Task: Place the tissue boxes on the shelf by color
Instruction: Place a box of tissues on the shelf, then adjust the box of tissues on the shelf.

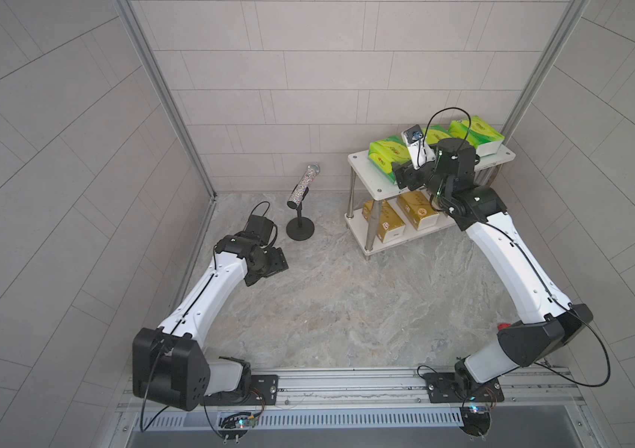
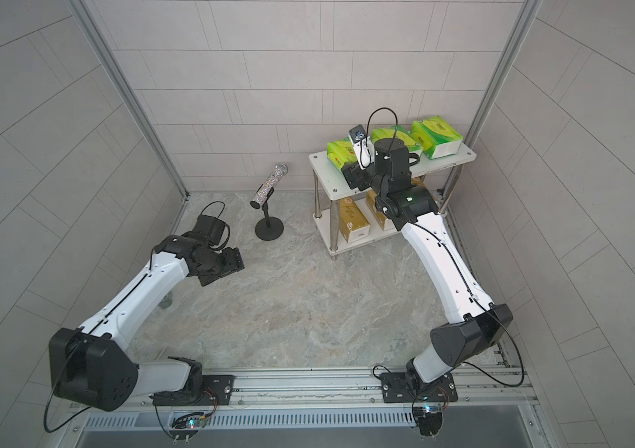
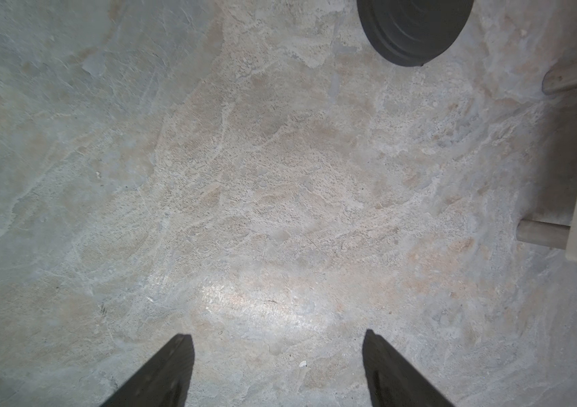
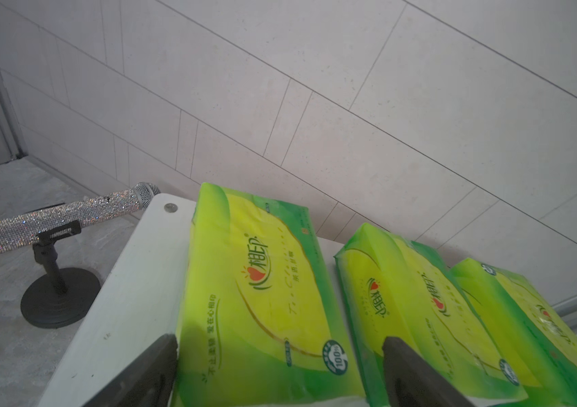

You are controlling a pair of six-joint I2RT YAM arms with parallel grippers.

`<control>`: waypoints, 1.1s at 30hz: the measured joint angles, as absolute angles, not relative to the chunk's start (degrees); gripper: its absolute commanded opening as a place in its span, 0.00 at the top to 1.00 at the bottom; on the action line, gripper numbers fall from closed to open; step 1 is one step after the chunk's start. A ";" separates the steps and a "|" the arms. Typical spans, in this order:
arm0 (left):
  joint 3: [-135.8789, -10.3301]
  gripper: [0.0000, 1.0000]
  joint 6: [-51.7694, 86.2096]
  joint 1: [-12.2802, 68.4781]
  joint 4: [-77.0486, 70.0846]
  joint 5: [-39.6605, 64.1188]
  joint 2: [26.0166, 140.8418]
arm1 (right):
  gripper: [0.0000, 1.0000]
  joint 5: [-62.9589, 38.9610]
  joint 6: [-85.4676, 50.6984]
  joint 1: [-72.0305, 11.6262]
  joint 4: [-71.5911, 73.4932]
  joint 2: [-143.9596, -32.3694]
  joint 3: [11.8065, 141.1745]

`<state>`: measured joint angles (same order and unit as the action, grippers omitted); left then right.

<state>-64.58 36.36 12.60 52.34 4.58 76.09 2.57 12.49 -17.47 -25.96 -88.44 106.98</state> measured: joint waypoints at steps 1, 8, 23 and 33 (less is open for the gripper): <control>-64.58 0.17 36.36 12.60 52.36 4.51 76.07 | 0.04 2.85 11.22 -16.56 -26.59 -88.27 107.57; -64.58 0.17 35.55 12.60 52.60 3.57 75.64 | 0.03 4.25 2.50 -8.82 -31.14 -85.21 108.88; -64.58 0.17 33.69 12.67 52.84 3.40 75.53 | 0.14 -6.52 -3.95 -7.16 -35.68 -86.74 113.36; -64.58 0.17 33.36 12.93 53.01 3.40 75.53 | 0.16 -10.83 -15.22 -7.16 -36.73 -95.59 120.40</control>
<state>-64.58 33.36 12.93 53.01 3.40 75.53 -10.83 -15.22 -7.16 -36.73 -95.59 120.40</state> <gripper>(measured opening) 0.830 0.838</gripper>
